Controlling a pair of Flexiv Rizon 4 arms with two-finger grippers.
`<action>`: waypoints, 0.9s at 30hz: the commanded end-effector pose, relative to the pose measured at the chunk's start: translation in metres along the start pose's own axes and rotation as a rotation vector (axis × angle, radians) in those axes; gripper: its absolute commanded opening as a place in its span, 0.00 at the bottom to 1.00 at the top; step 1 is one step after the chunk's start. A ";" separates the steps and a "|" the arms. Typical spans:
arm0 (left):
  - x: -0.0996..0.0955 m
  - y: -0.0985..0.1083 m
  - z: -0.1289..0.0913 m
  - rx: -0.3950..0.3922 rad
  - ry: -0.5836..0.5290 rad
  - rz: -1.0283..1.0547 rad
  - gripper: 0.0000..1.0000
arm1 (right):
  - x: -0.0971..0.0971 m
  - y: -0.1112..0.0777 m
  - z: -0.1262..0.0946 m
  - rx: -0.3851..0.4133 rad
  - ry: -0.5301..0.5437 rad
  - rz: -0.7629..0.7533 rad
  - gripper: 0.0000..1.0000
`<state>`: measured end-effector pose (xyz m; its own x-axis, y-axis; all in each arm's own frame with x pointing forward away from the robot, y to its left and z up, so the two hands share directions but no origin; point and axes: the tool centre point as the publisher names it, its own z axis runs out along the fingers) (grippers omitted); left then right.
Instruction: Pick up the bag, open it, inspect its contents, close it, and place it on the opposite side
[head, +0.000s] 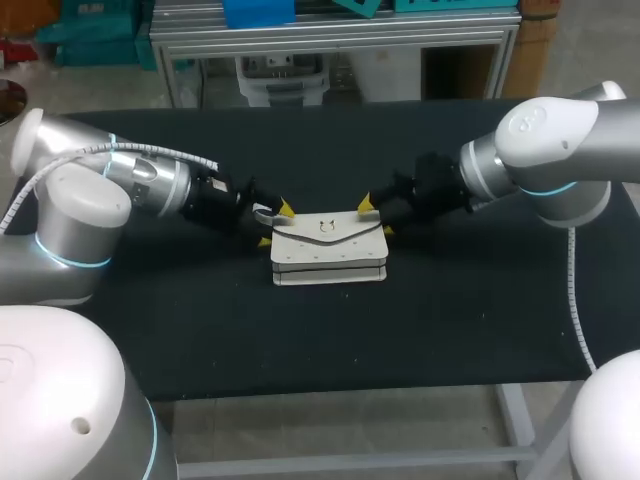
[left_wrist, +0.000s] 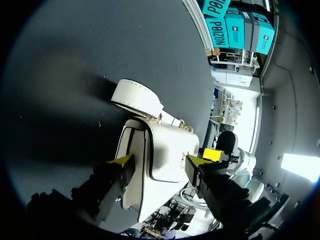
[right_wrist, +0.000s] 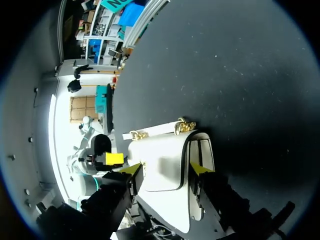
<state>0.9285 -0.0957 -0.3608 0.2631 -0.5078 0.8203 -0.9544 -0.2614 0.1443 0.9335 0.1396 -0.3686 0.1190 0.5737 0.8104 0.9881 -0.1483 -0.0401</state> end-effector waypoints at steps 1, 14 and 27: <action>-0.007 0.006 -0.006 0.005 0.026 -0.009 1.00 | 0.000 -0.004 -0.001 -0.006 -0.007 0.002 0.87; 0.001 0.016 0.011 -0.067 0.037 0.002 0.78 | 0.004 -0.008 0.007 0.013 -0.002 0.005 0.47; -0.002 0.011 0.014 -0.051 -0.040 -0.007 0.00 | -0.001 -0.004 0.009 0.032 -0.025 -0.002 0.00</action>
<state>0.9176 -0.1006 -0.3701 0.2678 -0.5265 0.8069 -0.9593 -0.2234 0.1726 0.9289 0.1370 -0.3735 0.1196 0.5923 0.7968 0.9905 -0.1258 -0.0551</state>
